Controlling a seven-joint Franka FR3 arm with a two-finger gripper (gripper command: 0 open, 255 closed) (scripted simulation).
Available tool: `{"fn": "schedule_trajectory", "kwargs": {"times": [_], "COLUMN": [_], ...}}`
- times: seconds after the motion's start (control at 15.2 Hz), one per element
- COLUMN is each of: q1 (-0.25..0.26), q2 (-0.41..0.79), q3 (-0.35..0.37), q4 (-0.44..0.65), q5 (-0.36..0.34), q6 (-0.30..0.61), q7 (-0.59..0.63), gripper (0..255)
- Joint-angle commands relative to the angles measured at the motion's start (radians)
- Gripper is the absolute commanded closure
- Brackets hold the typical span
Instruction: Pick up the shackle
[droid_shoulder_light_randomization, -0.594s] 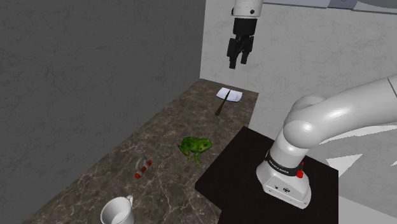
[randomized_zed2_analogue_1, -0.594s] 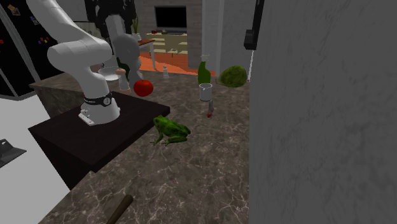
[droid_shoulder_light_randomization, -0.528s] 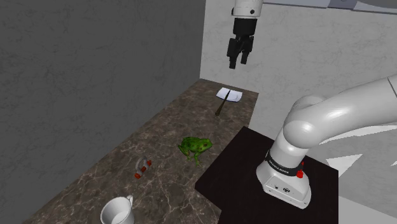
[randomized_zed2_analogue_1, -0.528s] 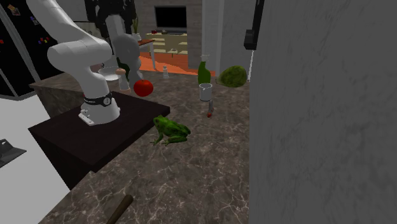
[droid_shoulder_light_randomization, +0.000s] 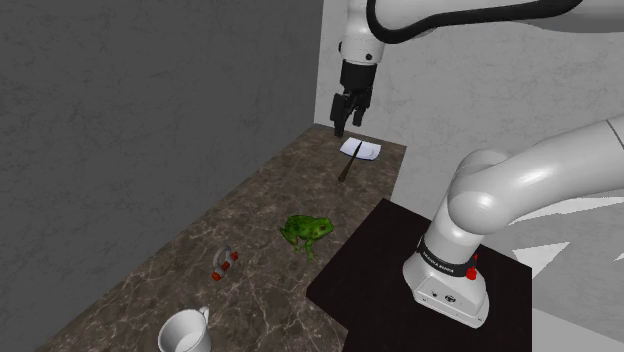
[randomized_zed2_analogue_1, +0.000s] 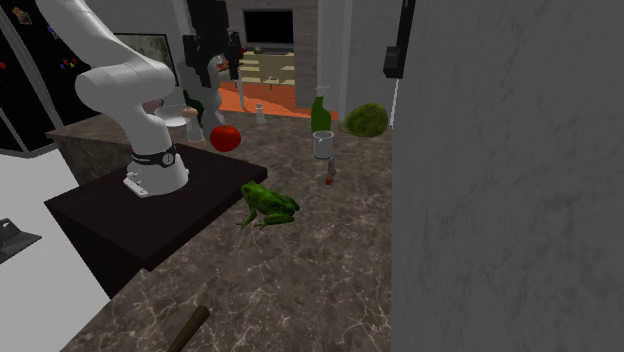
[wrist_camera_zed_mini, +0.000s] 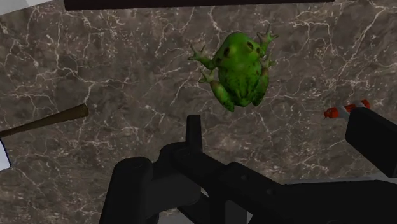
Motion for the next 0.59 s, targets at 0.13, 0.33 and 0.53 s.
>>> {"fn": "schedule_trajectory", "kwargs": {"times": [0.13,0.33,0.53], "q1": [0.035,0.060,0.079], "q2": [0.049,0.103,0.175], "q3": [0.060,0.110,0.162], "q4": [-0.067,-0.105,-0.129], "q5": [0.029,0.046,0.056], "q6": [0.161,0.285,0.411], "q7": [0.036,0.067,0.102], "gripper": [0,0,0]}}
